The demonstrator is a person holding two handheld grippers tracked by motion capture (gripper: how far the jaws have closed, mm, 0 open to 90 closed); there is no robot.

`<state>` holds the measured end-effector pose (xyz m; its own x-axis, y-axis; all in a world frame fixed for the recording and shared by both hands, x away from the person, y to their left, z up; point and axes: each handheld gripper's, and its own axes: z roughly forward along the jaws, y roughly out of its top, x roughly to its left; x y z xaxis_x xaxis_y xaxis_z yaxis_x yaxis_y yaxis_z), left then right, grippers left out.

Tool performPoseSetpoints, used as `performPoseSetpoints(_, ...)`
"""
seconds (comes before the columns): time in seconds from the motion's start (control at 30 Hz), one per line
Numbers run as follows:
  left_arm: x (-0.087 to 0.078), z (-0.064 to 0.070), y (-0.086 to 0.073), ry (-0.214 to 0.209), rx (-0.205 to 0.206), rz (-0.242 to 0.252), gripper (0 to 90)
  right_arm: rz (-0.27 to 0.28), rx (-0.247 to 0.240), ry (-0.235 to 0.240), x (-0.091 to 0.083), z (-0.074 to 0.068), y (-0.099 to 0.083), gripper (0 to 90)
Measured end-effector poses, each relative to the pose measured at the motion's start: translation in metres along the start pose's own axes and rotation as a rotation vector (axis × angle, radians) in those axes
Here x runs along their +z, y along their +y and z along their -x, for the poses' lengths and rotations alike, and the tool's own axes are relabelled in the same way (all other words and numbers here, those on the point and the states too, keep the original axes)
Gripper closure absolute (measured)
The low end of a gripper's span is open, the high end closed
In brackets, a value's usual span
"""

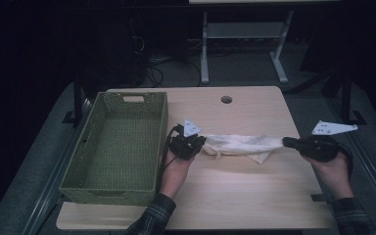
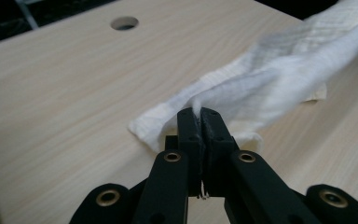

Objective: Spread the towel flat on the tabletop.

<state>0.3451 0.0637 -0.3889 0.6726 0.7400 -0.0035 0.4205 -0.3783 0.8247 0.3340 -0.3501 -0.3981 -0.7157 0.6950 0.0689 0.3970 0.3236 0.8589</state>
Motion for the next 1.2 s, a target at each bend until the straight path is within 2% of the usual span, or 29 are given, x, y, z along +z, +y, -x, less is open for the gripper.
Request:
performPoseSetpoints(0.13,0.0,-0.004,0.007,0.021,-0.004,0.008,87.6,0.037,-0.019,-0.011,-0.007,0.001,0.011,86.0)
performPoseSetpoints(0.23,0.008,-0.006,0.01,0.043,0.003,-0.016,87.5,0.03,-0.005,-0.014,-0.003,0.007,0.012,86.0)
performPoseSetpoints(0.4,0.036,-0.018,0.01,0.079,-0.02,-0.068,87.4,-0.033,0.029,-0.017,0.027,0.022,0.005,85.9)
performPoseSetpoints(0.53,0.059,-0.029,0.003,0.087,-0.046,-0.109,86.2,-0.081,0.056,-0.034,0.055,0.035,0.001,85.0)
performPoseSetpoints(0.6,0.065,-0.032,-0.001,0.074,-0.059,-0.135,81.6,-0.103,0.084,-0.04,0.067,0.04,-0.002,80.6)
performPoseSetpoints(0.67,0.065,-0.03,-0.002,0.076,-0.052,-0.142,72.9,-0.109,0.099,-0.043,0.073,0.044,-0.005,73.2)
performPoseSetpoints(0.77,0.059,-0.025,0.0,0.067,-0.034,-0.132,63.4,-0.099,0.098,-0.052,0.067,0.042,-0.006,69.3)
performPoseSetpoints(0.8,0.056,-0.023,0.0,0.067,-0.023,-0.127,62.1,-0.093,0.101,-0.05,0.064,0.041,-0.006,69.3)
performPoseSetpoints(0.97,0.052,-0.012,0.001,0.011,0.009,-0.107,59.6,-0.085,0.094,-0.026,0.051,0.03,-0.01,71.9)
performPoseSetpoints(1.03,0.053,-0.008,0.002,-0.003,0.022,-0.103,59.0,-0.109,0.076,-0.013,0.05,0.023,-0.015,72.9)
performPoseSetpoints(1.2,0.058,-0.003,0.003,-0.025,0.037,-0.11,58.9,-0.175,0.07,0.007,0.055,0.009,-0.027,73.0)
